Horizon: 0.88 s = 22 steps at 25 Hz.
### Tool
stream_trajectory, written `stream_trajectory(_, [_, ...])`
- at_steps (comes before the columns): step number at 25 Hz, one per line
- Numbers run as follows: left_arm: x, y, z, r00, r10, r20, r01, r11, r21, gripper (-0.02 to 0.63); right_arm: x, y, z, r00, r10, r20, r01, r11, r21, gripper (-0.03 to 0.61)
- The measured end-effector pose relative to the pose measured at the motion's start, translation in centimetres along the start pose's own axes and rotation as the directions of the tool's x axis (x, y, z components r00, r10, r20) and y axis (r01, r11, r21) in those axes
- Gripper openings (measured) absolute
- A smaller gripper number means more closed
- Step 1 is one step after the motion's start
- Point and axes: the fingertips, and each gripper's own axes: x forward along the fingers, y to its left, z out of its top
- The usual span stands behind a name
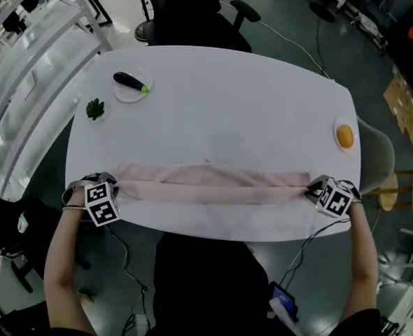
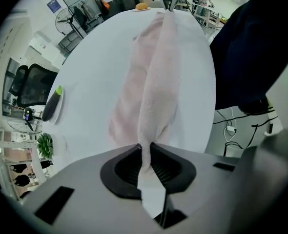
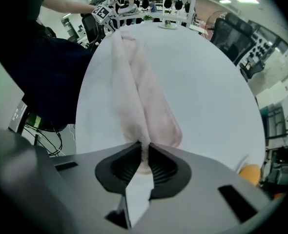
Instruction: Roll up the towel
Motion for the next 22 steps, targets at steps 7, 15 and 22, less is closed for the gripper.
stream_trajectory(7, [1.0,0.9,0.4,1.000,-0.026,-0.009,0.025,0.999,-0.031,0.065,1.3,-0.8,0.4,0.998,0.006,-0.056,-0.005,1.000,0.012,0.055])
stream_trajectory(15, [0.1,2.4,0.3,0.991,0.126,0.034,-0.125,0.992,-0.031,0.176,0.3,-1.9,0.7,0.992,-0.127,-0.025,0.127,0.992,-0.019,0.124])
stream_trajectory(22, [-3.0,3.1,0.1,0.976,0.205,0.080,-0.197,0.976,-0.096,0.231,-3.4,-3.4,1.2,0.956,-0.279,0.092,0.278,0.960,0.023,0.190])
